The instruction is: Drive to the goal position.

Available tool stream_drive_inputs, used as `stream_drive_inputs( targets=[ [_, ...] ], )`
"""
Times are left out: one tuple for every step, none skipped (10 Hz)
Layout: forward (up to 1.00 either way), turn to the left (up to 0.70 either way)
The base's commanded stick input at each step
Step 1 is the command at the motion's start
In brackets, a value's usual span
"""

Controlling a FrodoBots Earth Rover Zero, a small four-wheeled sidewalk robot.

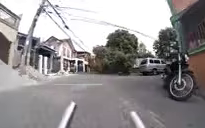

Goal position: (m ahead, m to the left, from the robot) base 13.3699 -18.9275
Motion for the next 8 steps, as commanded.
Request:
stream_drive_inputs(
  targets=[
    [0.85,-0.34],
    [0.85,-0.30],
    [0.85,-0.04],
    [0.85,0.01],
    [0.85,0.00],
    [0.85,0.00],
    [0.85,0.00],
    [0.85,0.00]
  ],
)
